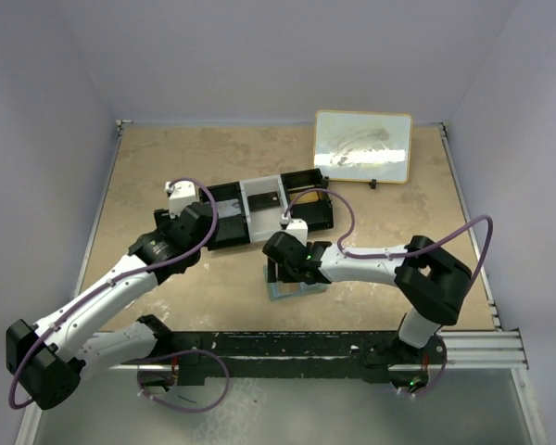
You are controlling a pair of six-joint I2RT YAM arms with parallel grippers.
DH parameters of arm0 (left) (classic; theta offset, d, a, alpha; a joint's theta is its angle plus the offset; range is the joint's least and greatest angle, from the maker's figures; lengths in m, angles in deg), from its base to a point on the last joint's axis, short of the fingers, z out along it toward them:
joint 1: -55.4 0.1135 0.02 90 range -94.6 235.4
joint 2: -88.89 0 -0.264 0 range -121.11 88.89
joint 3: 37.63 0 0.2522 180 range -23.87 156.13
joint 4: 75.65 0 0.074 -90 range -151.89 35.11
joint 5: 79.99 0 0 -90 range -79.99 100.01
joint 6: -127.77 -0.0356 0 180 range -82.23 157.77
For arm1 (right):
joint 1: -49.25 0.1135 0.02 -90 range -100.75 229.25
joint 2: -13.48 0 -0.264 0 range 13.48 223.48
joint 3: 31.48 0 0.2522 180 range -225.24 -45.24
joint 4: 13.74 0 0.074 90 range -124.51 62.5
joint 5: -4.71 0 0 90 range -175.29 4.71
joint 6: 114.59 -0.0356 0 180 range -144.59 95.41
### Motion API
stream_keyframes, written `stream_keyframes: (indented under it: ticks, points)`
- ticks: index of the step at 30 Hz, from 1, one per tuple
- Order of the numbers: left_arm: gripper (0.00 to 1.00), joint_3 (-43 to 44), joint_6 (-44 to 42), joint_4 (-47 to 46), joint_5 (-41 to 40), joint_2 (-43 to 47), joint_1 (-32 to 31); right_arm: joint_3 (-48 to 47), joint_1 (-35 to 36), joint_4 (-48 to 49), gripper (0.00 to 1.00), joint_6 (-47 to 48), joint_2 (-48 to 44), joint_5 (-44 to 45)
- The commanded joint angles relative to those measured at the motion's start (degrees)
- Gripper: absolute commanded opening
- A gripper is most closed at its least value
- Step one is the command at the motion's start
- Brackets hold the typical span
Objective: Take the credit cards out of the card holder
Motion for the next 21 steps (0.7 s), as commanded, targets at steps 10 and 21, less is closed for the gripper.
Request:
stream_keyframes:
  ticks: [10, 21]
  points:
    - [0.71, 0.2, -0.9, -1.4, -0.9, -0.1, 0.0, 4.0, 0.3, 1.2, 0.63, -0.8, 2.9, -4.4]
    - [0.71, -0.6, -0.3, -3.2, 7.7, 2.2, 0.0, 13.8, -4.7, 18.2, 0.6, -1.1, -3.2, -17.6]
